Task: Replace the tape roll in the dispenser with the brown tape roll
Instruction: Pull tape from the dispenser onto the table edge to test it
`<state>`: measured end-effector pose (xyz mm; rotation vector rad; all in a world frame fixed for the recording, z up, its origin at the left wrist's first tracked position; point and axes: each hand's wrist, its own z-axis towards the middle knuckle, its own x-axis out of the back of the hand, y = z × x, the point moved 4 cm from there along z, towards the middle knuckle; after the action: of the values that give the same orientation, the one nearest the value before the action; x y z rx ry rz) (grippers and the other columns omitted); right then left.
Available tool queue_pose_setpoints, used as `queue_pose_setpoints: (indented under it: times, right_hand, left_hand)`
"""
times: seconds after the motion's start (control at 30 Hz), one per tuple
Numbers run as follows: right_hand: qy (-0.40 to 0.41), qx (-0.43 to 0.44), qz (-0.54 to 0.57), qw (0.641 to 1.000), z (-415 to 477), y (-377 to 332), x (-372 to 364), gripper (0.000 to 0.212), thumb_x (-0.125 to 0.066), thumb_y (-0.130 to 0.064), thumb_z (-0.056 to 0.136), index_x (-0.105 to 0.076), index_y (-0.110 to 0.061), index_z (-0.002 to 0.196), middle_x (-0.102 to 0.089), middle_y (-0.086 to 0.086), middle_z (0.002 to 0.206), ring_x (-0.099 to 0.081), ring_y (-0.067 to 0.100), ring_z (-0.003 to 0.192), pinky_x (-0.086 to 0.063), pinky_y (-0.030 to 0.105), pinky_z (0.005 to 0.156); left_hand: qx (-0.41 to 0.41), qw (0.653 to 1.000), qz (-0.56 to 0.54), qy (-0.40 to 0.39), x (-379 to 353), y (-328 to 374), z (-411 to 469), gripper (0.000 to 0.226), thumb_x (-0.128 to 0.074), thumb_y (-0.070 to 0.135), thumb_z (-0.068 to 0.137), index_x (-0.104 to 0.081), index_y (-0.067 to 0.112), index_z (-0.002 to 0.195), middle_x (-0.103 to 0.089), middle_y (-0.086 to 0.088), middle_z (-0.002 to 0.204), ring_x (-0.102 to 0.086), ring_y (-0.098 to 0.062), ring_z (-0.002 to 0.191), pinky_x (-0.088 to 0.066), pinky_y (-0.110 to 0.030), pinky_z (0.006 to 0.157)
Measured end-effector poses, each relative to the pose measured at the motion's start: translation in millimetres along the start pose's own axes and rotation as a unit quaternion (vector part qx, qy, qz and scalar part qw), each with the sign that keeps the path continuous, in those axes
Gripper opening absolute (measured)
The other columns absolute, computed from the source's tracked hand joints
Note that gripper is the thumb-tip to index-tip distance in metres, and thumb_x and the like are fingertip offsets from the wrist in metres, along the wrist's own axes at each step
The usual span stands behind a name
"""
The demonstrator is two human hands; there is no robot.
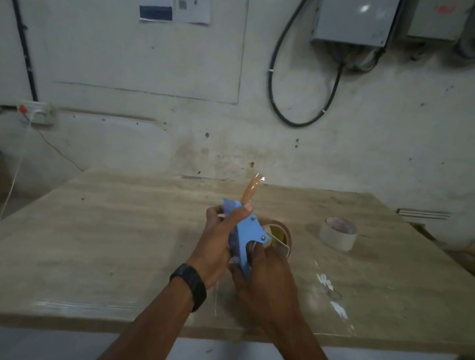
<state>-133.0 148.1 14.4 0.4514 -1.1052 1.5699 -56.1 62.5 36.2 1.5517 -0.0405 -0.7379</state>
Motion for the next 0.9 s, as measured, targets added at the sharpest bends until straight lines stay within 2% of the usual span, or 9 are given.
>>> queue_pose_setpoints:
  times: [0.1, 0.2, 0.3, 0.47, 0.6, 0.7, 0.77, 0.83, 0.9]
  right_hand:
    - [0.007, -0.023, 0.075, 0.997, -0.6, 2.8, 18.5, 0.027, -0.07, -0.034, 0.08, -0.044, -0.029, 0.073, -0.049, -0.01, 0.065, -0.048, 0.006, 0.057, -0.033, 0.018, 0.05]
    - [0.0, -0.054, 0.202, 0.978, -7.5, 9.1, 29.8, 0.027, -0.077, -0.029, 0.063, -0.057, -0.022, 0.079, -0.061, -0.008, 0.075, -0.06, 0.004, 0.065, -0.044, 0.018, 0.047]
    - [-0.027, -0.095, 0.346, 0.933, -15.3, 12.8, 33.6, 0.05, -0.073, -0.036, 0.052, -0.071, -0.015, 0.097, -0.075, -0.001, 0.09, -0.072, 0.012, 0.076, -0.061, 0.036, 0.063]
    - [-0.039, -0.147, 0.508, 0.848, -33.5, 15.1, 34.7, 0.045, -0.074, -0.028, 0.055, -0.075, -0.007, 0.096, -0.076, 0.013, 0.088, -0.07, 0.025, 0.075, -0.055, 0.041, 0.067]
    - [-0.009, -0.203, 0.538, 0.818, -52.9, 8.3, 42.5, 0.035, -0.074, -0.034, 0.071, -0.078, -0.01, 0.095, -0.078, 0.015, 0.09, -0.072, 0.029, 0.08, -0.057, 0.049, 0.077]
    - [0.0, -0.243, 0.537, 0.808, -64.6, 3.1, 46.5, 0.032, -0.082, -0.037, 0.072, -0.079, -0.011, 0.09, -0.078, 0.013, 0.085, -0.073, 0.029, 0.078, -0.058, 0.048, 0.076]
    - [0.003, -0.268, 0.529, 0.805, -74.0, 0.3, 48.5, 0.031, -0.083, -0.037, 0.072, -0.079, -0.01, 0.088, -0.078, 0.011, 0.083, -0.074, 0.028, 0.077, -0.059, 0.044, 0.072]
    - [-0.003, -0.288, 0.53, 0.797, -81.9, -2.2, 48.1, 0.033, -0.081, -0.039, 0.073, -0.078, -0.01, 0.089, -0.079, 0.009, 0.083, -0.075, 0.024, 0.075, -0.059, 0.038, 0.068]
    - [-0.021, -0.304, 0.516, 0.8, -90.2, -8.2, 46.4, 0.034, -0.075, -0.043, 0.08, -0.077, -0.011, 0.09, -0.079, 0.006, 0.083, -0.076, 0.022, 0.077, -0.058, 0.032, 0.065]
  left_hand:
    - [0.0, 0.992, 0.122, -0.013, 0.7, 18.7, -6.0, 0.06, -0.067, 0.064, 0.078, -0.061, 0.023, 0.121, -0.07, -0.002, 0.113, -0.068, -0.022, 0.102, -0.057, -0.04, 0.08]
    - [0.033, 0.984, 0.176, -0.025, 7.1, 45.9, 0.0, 0.06, -0.052, 0.07, 0.088, -0.078, 0.017, 0.099, -0.079, -0.004, 0.099, -0.074, -0.022, 0.09, -0.057, -0.039, 0.081]
    - [0.039, 0.963, 0.255, -0.082, 1.9, 69.9, 10.4, 0.032, -0.069, 0.049, 0.09, -0.076, 0.018, 0.09, -0.073, -0.001, 0.092, -0.071, -0.017, 0.079, -0.056, -0.033, 0.071]
    - [0.073, 0.929, 0.343, -0.116, -14.4, 81.7, 18.9, 0.021, -0.079, 0.025, 0.087, -0.078, 0.006, 0.098, -0.077, -0.005, 0.091, -0.072, -0.016, 0.079, -0.06, -0.025, 0.066]
    - [0.093, 0.918, 0.368, -0.111, -21.6, 76.1, 21.8, 0.007, -0.08, 0.011, 0.084, -0.08, 0.005, 0.088, -0.078, -0.006, 0.087, -0.073, -0.014, 0.069, -0.061, -0.024, 0.064]
    - [0.115, 0.911, 0.384, -0.096, -20.5, 70.2, 20.8, 0.025, -0.081, 0.007, 0.083, -0.075, -0.009, 0.102, -0.077, -0.01, 0.093, -0.075, -0.014, 0.069, -0.061, -0.024, 0.064]
    - [0.142, 0.903, 0.389, -0.114, -20.9, 67.3, 12.3, 0.02, -0.077, 0.001, 0.086, -0.075, -0.009, 0.103, -0.078, -0.009, 0.093, -0.076, -0.013, 0.071, -0.061, -0.022, 0.062]
    - [0.154, 0.896, 0.397, -0.124, -22.6, 63.8, 5.9, 0.009, -0.071, -0.006, 0.087, -0.078, -0.001, 0.09, -0.078, -0.009, 0.089, -0.076, -0.012, 0.072, -0.061, -0.022, 0.063]
    - [0.137, 0.882, 0.442, -0.087, -22.1, 55.8, 2.3, 0.017, -0.069, -0.01, 0.086, -0.077, 0.003, 0.079, -0.077, -0.009, 0.084, -0.075, -0.013, 0.066, -0.062, -0.023, 0.06]
